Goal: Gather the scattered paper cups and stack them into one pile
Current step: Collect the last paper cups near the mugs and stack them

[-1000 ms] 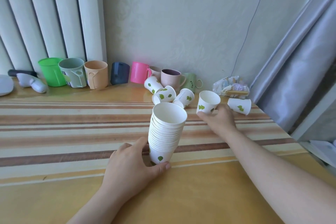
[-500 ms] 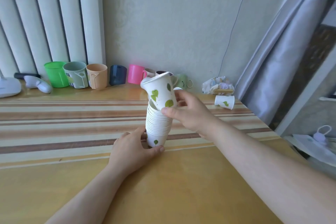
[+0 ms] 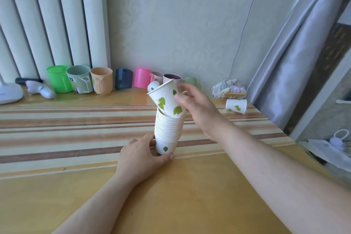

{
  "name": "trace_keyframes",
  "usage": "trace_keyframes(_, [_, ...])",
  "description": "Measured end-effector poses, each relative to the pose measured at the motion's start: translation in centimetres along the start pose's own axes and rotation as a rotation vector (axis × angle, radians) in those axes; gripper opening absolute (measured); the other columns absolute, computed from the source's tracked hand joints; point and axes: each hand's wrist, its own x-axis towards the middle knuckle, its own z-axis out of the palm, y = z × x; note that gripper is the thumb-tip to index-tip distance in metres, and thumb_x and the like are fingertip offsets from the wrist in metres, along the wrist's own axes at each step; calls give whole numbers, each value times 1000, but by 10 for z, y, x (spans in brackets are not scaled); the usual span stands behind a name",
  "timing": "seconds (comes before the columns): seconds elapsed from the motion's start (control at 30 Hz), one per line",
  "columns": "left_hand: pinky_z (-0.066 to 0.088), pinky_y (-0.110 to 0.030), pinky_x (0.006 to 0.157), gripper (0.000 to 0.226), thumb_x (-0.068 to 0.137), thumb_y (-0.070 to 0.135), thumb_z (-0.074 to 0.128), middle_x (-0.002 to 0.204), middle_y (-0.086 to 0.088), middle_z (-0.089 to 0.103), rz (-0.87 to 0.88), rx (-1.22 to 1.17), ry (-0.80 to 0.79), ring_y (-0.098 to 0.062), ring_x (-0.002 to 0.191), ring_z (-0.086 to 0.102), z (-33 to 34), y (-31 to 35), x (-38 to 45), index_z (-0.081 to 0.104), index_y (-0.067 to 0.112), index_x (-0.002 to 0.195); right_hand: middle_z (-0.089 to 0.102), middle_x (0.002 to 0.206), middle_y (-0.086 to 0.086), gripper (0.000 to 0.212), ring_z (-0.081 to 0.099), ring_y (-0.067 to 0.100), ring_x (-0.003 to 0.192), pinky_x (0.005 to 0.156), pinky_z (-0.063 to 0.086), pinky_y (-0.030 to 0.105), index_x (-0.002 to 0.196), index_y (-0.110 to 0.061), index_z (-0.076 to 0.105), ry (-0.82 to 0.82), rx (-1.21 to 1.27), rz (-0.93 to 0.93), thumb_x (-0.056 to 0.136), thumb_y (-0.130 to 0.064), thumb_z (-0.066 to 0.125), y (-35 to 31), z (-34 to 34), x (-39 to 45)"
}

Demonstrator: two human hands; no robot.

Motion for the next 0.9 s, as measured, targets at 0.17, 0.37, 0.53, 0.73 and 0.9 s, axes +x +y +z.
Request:
trace_keyframes(0.17, [45,-37,83,61,70,81,74,100,28,64,-3,8,-5,-13,109,59,-1,0,0,62,44,117,67,128,-3,65,70,4,103,90,57,21,131,-57,55,-167,-160,-96,73,-45,82,-37,9,24])
trace_keyframes(0.37, [43,-35,80,63,69,81,73,105,26,68,9,-7,9,-12,109,58,-2,3,-1,62,45,120,66,122,-17,53,61,-9,102,79,43,7,123,-43,56,76,-281,-249,75,-44,80,-18,11,3])
trace_keyframes(0.53, [45,-37,83,65,69,82,72,105,27,69,2,-11,-1,-13,111,59,-3,2,-2,61,45,121,67,137,-9,74,60,11,126,106,49,31,148,-32,54,51,-313,-229,79,-46,79,10,6,-15])
trace_keyframes(0.73, [49,-38,87,63,68,86,68,101,31,67,-2,0,-18,-8,108,56,-4,-2,-3,60,49,118,62,139,-21,76,55,-4,130,99,37,4,152,-50,44,27,-304,-214,84,-62,74,44,-25,-22])
trace_keyframes(0.9, [46,-35,74,44,77,83,63,86,31,62,3,59,-12,-10,99,56,-3,-4,-2,56,46,98,58,129,-3,57,59,12,114,102,51,35,143,-32,60,328,-495,85,90,-30,81,140,-111,17])
